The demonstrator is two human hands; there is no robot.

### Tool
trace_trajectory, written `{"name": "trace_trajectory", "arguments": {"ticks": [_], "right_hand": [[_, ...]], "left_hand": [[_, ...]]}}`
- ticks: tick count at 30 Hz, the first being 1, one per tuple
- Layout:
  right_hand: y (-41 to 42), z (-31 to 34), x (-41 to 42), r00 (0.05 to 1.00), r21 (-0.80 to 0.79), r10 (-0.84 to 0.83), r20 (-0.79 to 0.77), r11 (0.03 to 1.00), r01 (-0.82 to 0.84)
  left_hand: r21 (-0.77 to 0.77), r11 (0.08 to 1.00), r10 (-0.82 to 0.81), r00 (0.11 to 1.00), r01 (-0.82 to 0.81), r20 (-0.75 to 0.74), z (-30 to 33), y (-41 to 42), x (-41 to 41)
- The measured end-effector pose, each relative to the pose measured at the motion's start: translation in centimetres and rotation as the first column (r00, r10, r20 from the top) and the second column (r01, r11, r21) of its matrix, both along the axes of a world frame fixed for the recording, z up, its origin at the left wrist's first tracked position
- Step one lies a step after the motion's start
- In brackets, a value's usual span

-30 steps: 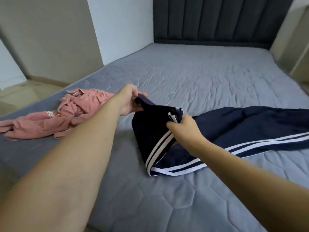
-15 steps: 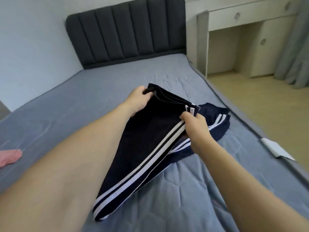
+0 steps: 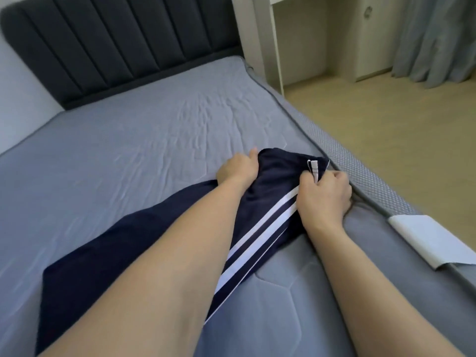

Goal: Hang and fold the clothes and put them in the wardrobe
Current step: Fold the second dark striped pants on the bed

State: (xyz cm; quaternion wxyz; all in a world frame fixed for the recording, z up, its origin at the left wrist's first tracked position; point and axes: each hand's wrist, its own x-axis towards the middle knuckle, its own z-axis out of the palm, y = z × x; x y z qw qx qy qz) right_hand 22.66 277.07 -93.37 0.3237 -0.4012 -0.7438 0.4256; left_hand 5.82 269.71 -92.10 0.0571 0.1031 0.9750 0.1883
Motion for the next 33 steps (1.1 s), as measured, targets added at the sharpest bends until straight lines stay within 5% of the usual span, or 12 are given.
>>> {"name": "trace_trajectory", "arguments": {"ticks": [11, 13, 16, 19, 21, 28, 33], "right_hand": [[-0.4, 2.4, 1.7, 0.992, -0.168, -0.004, -0.124, 0.986, -0.017], [-2.2, 3.7, 1.9, 0.999, 0.171, -0.026, -0.039, 0.985, 0.033], [-6.2, 5.5, 0.5, 0.971, 0.683, 0.233, 0.060, 0.700, -0.210], [-6.6, 3.3, -0.5, 0.810, 0.477, 0.387, 0.441, 0.663, -0.576], [-5.0, 0.8, -0.4, 0.723, 0.376, 0.334, 0.605, 0.680, -0.629], [-4.3, -1.1, -1.1, 0.742, 0.403, 0.267, 0.615, 0.702, -0.587], [-3.9, -0.9, -1.3, 0.722, 0.406, 0.246, 0.646, 0.691, -0.598]], "left_hand": [[-0.078, 0.987, -0.126, 0.980, 0.139, 0.153, 4.8, -12.2, 2.1], [-0.039, 0.993, -0.103, 0.985, 0.109, 0.142, 4.8, -14.6, 2.9], [-0.115, 0.974, -0.204, 0.976, 0.195, -0.075, 3.6, -14.5, 3.8], [-0.213, 0.949, -0.289, 0.912, 0.233, -0.290, 2.3, -13.6, 4.3], [-0.286, 0.944, -0.266, 0.892, 0.164, -0.366, 1.7, -14.0, 3.8], [-0.321, 0.945, -0.201, 0.874, 0.055, -0.442, 0.2, -14.0, 4.6], [-0.423, 0.906, -0.228, 0.871, 0.026, -0.435, 0.5, -22.2, 6.7]]}}
